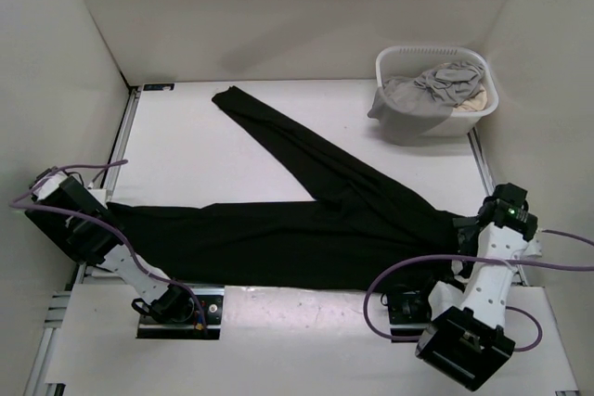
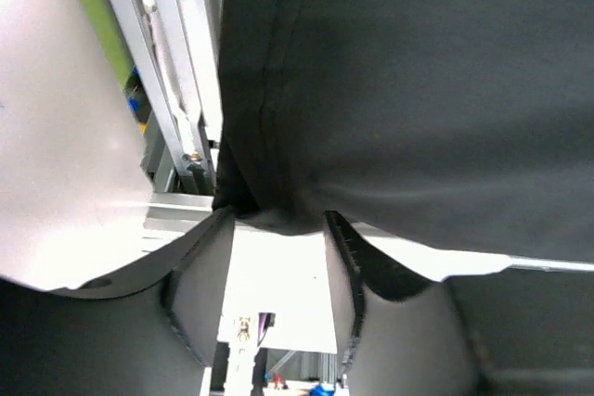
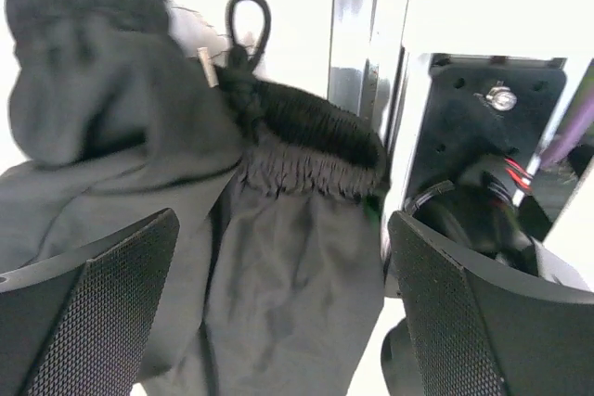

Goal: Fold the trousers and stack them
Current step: Flatten the trousers out

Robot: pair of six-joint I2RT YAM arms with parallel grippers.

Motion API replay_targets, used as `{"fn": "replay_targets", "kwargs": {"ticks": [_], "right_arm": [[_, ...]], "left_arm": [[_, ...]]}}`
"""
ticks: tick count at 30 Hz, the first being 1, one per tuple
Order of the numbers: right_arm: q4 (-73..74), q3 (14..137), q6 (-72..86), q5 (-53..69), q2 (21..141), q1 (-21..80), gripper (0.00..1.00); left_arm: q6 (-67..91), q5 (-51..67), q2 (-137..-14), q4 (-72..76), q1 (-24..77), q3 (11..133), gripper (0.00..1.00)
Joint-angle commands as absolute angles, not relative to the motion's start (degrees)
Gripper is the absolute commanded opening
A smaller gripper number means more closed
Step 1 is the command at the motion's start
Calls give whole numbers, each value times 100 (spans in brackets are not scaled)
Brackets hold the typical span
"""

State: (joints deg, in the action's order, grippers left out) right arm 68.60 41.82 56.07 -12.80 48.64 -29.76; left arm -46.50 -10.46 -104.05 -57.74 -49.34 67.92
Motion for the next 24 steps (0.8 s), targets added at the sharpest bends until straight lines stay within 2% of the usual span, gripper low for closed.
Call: {"fn": "replay_targets", "kwargs": {"ticks": [1,6,10,12,13,16,17,20,24], "right_arm": [[7392,5129,5511,-1687,4790,-2892,99],[7375,6230,5125,-2161,4983,-2690,99],[7014,6521,4642,-2232,5264,-2505,99],[6699,6521,4405,-1892,5474,-2435,99],[6567,6469,4282,-1733,5563,-2339,99],[6100,6329,3973,-1424,5949,-2005,99],[6021,6328,3842,-1424,6055,-1821,99],[5836,6275,3736,-1546,6598,-1696,99],[5433,6117,3613,-1301,7013,-1696,99]], "left_arm": [[-4789,-380,-10003,-6115,-4896,7293,56],[-4852,44,-9677,-6240,-4457,7865,60],[-4799,-569,-9545,-6100,-4070,8217,65],[-4799,-571,-9484,-6038,-3824,8498,65],[-4877,-502,-9483,-6038,-3701,8621,68],[-4948,-132,-9483,-6038,-2815,9026,73],[-4826,-80,-9544,-6038,-2143,9113,75],[-4353,383,-10000,-6038,-1172,9552,75],[-3482,1168,-11098,-5538,181,10753,76]]}}
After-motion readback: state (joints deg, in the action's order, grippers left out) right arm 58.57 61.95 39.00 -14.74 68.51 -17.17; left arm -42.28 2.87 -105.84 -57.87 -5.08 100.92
